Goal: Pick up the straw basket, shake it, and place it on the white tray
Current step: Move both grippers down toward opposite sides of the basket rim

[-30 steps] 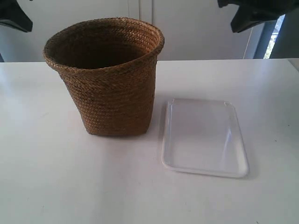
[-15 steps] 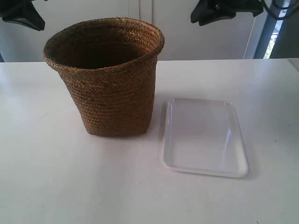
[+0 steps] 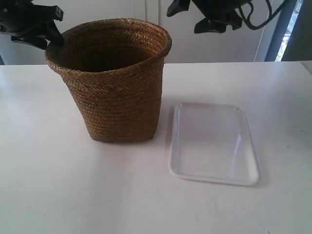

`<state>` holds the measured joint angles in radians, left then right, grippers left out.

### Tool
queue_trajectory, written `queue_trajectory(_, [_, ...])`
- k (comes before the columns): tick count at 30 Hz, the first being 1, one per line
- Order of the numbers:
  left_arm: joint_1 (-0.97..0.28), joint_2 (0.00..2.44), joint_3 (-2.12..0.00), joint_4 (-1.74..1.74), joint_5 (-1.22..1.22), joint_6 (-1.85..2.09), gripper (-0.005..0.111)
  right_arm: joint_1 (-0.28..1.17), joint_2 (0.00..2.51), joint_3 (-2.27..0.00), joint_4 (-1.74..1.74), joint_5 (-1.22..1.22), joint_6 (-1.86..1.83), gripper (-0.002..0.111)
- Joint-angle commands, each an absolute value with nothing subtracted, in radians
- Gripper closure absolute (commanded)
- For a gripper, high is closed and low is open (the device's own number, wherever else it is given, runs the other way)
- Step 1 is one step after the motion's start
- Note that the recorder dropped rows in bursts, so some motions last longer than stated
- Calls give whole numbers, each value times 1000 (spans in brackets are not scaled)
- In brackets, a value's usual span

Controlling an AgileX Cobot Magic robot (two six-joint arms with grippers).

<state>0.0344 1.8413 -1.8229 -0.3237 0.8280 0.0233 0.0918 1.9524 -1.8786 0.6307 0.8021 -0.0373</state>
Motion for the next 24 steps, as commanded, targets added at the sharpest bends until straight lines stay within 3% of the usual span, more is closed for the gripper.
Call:
queue_trajectory(1, [39, 1843, -1828, -340, 830, 34, 54, 129, 2007, -1939, 637, 781, -47, 35])
queue_trajectory(5, [39, 1843, -1828, -340, 834, 34, 54, 148, 2081, -2009, 643, 861, -58, 28])
queue_trajectory(24, [35, 1891, -1828, -344, 901, 41, 54, 155, 2144, -2062, 525, 882, 100, 28])
